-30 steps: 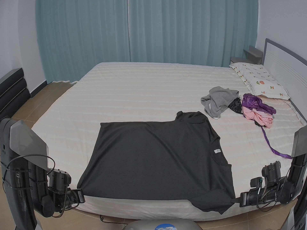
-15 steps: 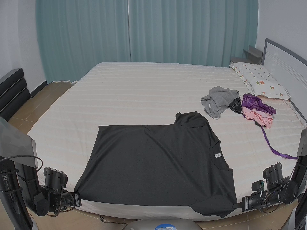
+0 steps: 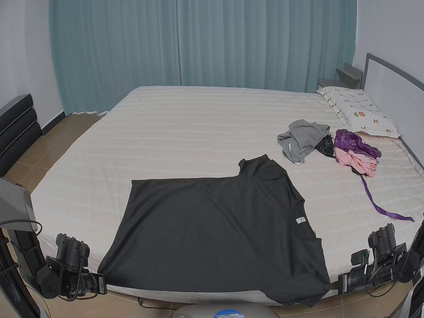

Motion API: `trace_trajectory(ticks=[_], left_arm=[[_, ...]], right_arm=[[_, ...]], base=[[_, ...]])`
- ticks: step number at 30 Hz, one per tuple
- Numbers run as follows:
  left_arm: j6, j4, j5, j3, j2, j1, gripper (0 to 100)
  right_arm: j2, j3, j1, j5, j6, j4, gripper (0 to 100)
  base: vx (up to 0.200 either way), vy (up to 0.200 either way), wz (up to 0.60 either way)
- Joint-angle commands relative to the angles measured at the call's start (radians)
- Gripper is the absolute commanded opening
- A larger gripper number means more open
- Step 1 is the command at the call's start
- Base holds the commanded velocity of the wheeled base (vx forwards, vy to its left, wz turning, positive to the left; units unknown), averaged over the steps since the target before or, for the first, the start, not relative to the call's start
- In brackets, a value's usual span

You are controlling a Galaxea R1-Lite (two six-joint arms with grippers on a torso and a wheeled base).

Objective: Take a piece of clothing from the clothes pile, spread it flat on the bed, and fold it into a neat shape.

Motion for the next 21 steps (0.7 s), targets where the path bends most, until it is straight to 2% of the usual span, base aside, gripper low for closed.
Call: trace_trajectory(ticks=[1,4,8,12,21], left_arm=[[0.002,0.011,0.001,0.017,-0.060,-0.009,0],[0.000,-0.013,0.001,0.011,-0.067,-0.013,0],[-0.013,-0.098,0.003,-0.032,-0.065,-0.008,0],[-0.020,-0.105,0.005,-0.098,-0.065,0.001,0],[-0.070,-0.102,0.006,-0.229,-0.056,0.050,0]], right_arm=[[-0.056,0.017,0.001,0.001,-0.002,0.003,0],[-0.067,0.017,0.000,0.002,-0.002,-0.014,0],[-0.044,0.014,0.000,-0.001,-0.002,-0.114,0],[-0.023,-0.006,-0.003,-0.003,0.024,-0.214,0],[0.005,-0.116,-0.010,-0.022,0.060,-0.240,0]], base=[[0.000,0.000,0.00],[0.000,0.000,0.00],[0.000,0.000,0.00],[0.000,0.000,0.00],[0.000,0.000,0.00]])
